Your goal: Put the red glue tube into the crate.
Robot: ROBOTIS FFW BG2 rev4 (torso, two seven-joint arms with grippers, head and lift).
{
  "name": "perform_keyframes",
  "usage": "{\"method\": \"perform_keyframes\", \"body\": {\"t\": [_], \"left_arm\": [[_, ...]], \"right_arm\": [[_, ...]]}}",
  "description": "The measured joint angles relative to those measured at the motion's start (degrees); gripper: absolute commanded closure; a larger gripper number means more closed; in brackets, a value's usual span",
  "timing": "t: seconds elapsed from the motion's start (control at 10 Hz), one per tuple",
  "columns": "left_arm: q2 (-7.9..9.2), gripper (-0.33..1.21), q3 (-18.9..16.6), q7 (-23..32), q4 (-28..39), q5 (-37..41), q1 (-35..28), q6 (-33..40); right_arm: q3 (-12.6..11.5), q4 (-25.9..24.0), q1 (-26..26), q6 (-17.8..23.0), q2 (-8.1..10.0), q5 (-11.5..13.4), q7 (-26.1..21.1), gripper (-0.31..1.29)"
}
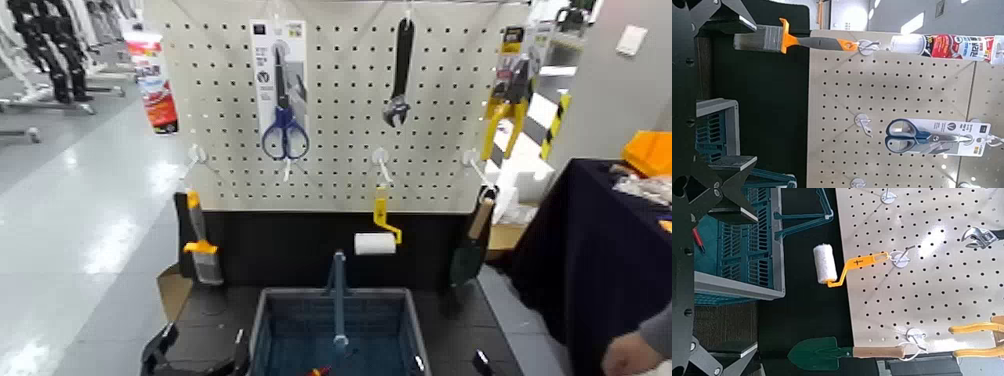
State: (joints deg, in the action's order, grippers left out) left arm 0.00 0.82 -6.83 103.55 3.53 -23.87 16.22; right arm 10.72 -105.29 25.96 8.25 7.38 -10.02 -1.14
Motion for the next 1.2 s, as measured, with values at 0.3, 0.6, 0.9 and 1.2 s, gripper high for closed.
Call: {"method": "perform_keyframes", "body": {"t": [0.3, 0.6, 0.9, 1.2], "left_arm": [[0.0, 0.18, 1.41, 2.19, 0.08, -0.1, -0.89, 0.98], [0.0, 0.18, 2.08, 2.61, 0.21, -0.05, -1.1, 0.34], [0.37, 0.18, 1.64, 1.36, 1.37, 0.78, -0.55, -2.67], [1.29, 0.17, -2.09, -4.51, 4.76, 2.26, 2.35, -10.8]], "right_arm": [[-0.08, 0.0, 0.14, 0.01, 0.0, 0.0, -0.09, 0.18], [-0.09, 0.01, 0.09, -0.07, -0.08, 0.0, -0.05, 0.18], [-0.09, 0.08, -0.02, -0.27, -0.21, 0.0, 0.0, 0.18], [-0.02, 0.08, -0.11, -0.48, -0.26, 0.0, 0.0, 0.18]]}}
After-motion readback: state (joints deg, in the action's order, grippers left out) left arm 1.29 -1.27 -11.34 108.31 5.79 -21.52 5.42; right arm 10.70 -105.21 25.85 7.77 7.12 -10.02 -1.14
